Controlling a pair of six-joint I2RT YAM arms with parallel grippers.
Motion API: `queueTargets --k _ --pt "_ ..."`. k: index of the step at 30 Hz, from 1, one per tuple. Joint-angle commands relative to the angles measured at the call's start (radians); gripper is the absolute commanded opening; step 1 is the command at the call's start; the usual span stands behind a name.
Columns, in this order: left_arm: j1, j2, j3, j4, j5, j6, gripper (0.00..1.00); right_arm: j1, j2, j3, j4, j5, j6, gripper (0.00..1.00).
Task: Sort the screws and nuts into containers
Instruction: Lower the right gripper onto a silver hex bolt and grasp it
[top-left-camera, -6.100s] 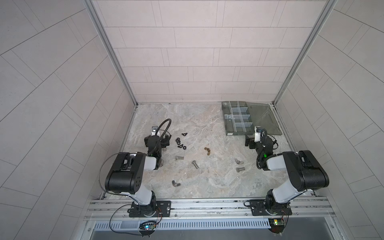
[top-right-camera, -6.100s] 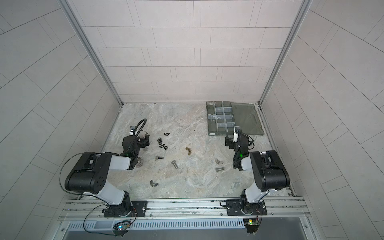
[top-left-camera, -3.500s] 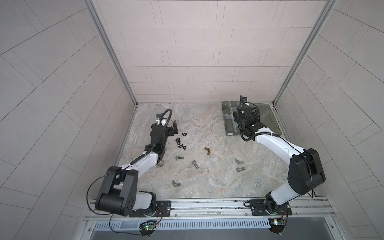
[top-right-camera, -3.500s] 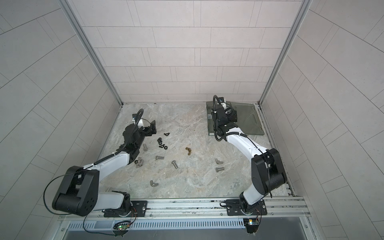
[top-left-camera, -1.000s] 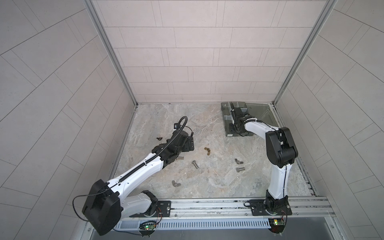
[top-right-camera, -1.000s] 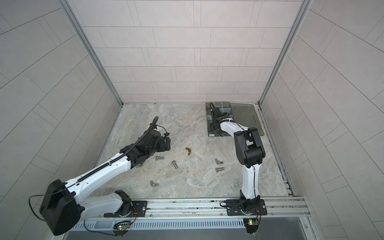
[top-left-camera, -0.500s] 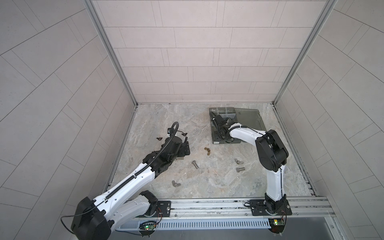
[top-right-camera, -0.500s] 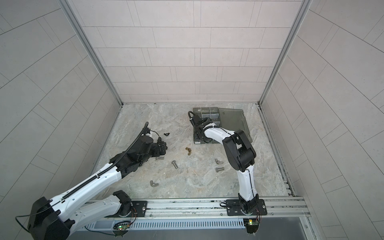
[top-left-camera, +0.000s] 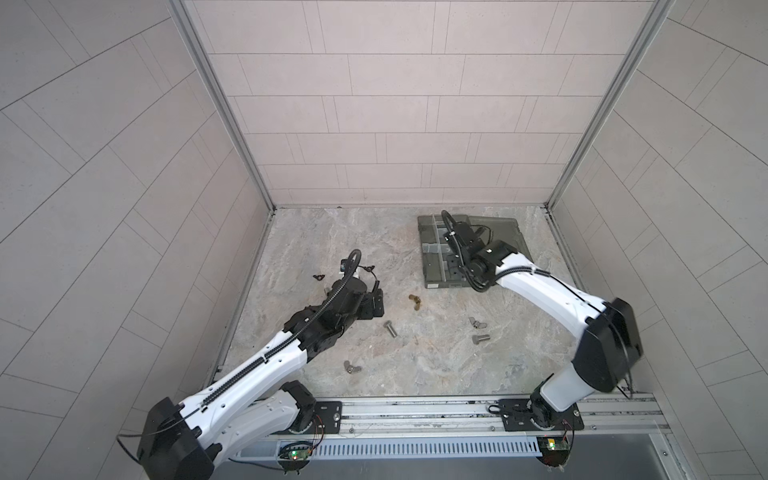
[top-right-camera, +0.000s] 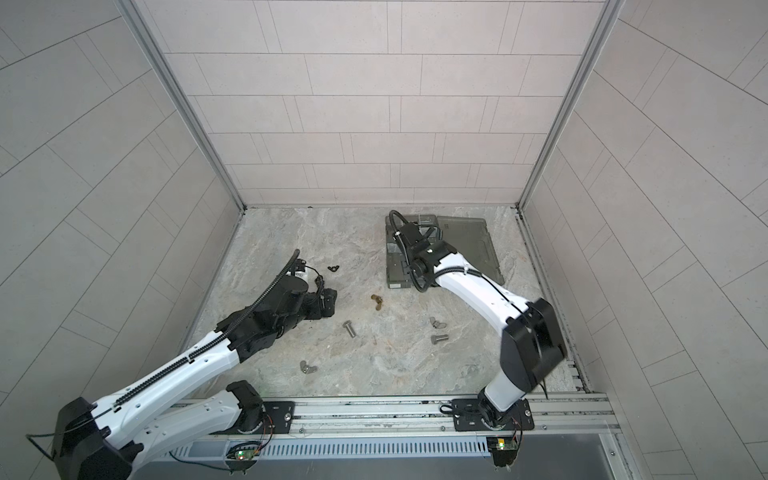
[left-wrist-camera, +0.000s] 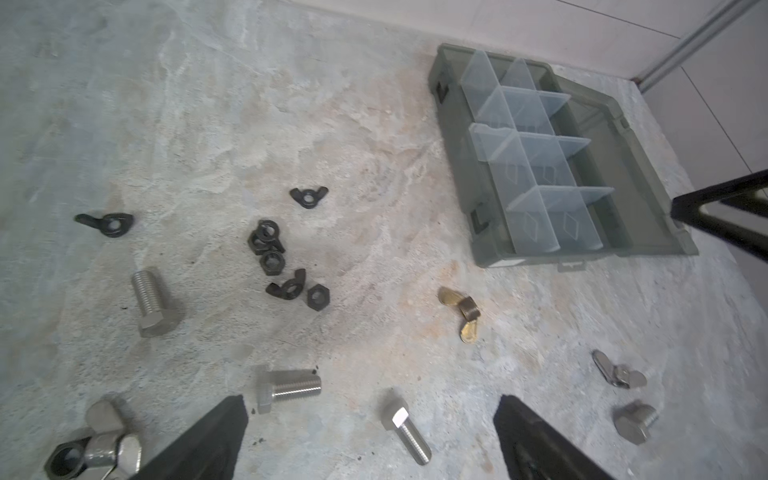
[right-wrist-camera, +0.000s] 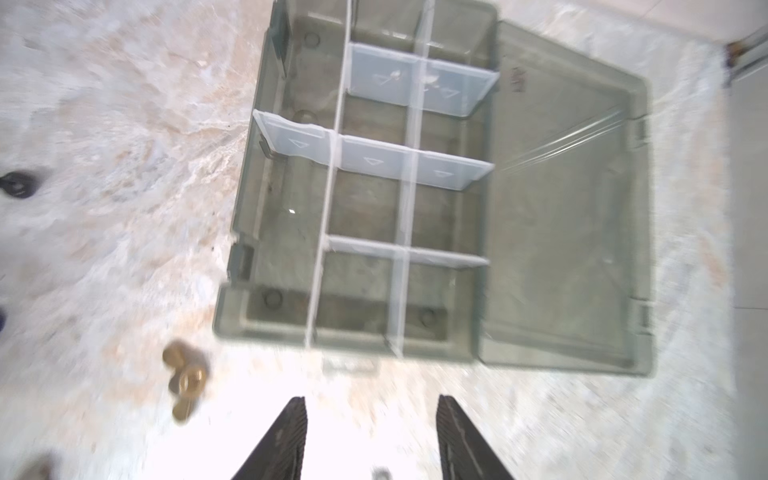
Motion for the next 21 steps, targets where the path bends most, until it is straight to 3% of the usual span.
queueTargets --k 1,5,10,16,21 --pt "-0.073 0.026 0.028 -0.002 0.044 0.029 1.00 0.002 -0.077 -0.156 -0.081 0.020 0.028 0.53" --pt "-0.189 0.042 0.038 -0.005 0.024 0.033 1.00 -0.007 -0.170 -0.309 -0.078 0.008 0.065 0.46" --pt "-0.297 0.059 0.062 -0.037 -0.030 0.034 1.00 -0.009 -0.261 -0.438 -0.066 -0.114 0.152 0.45" --pt "-0.339 0.086 0.083 -0.061 -0.056 0.029 1.00 -0.009 -0.339 -0.538 -0.062 -0.194 0.213 0.60" --pt "-0.349 0.072 0.081 -0.078 -0.053 0.021 1.00 -0.007 -0.379 -0.614 -0.029 -0.243 0.241 0.62"
